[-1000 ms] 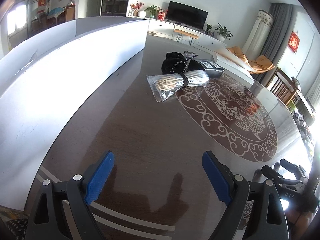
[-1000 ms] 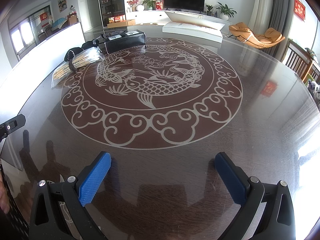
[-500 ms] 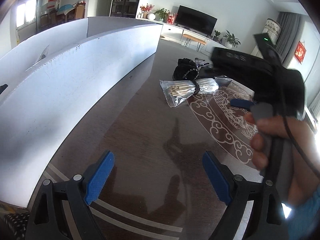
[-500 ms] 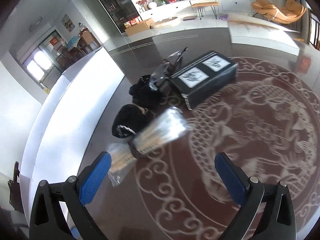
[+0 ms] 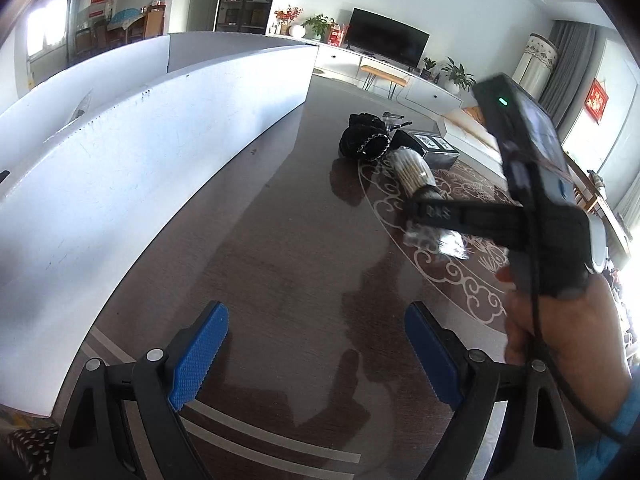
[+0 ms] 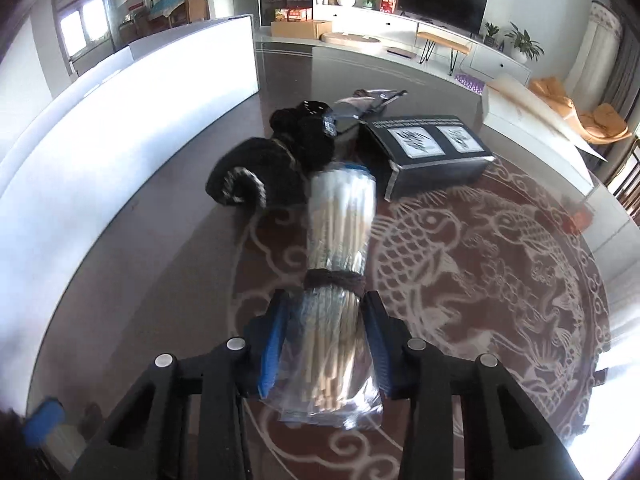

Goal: Organize objects
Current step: 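Close the right tool on the bagged sticks bundle and lift it, then grasp and lift the black pouch with left tool while right tool holds the sticks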

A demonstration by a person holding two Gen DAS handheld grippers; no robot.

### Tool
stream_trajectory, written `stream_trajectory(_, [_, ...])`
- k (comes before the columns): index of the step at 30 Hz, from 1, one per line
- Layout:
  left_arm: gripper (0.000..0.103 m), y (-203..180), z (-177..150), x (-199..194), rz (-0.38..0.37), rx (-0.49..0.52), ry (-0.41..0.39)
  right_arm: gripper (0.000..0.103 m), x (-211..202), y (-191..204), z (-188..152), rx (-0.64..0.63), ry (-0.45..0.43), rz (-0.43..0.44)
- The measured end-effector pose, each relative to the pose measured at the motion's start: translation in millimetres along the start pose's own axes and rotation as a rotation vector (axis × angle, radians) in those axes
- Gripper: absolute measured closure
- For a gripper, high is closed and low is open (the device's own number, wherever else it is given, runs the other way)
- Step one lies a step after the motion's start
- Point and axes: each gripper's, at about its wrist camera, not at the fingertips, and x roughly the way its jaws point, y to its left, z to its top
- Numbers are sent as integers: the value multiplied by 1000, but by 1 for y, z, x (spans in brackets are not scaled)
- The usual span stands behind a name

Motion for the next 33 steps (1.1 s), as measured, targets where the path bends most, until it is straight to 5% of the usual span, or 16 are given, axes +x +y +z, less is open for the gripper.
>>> stream_trajectory(10, [13, -8, 0, 8, 4, 31, 22, 64, -64, -99, -107, 65, -72, -82])
stream_trajectory(15, [13, -11, -3, 11, 8, 47, 39, 63, -87, -118, -145, 93, -99, -87])
stream_trajectory(19, [13, -12, -3, 15, 4, 52, 54, 44, -90, -121, -152, 116, -111, -73])
stream_trajectory(21, [13, -11, -5, 15, -1, 49, 64, 21, -86, -121, -150, 133, -92, -53])
stream_trajectory(29, [13, -25, -8, 20, 63, 135, 77, 5, -79, -113, -147, 102, -71, -14])
stream_trajectory(33, [0, -33, -2, 32, 68, 183, 114, 1, -76, -110, -146, 92, -64, -9])
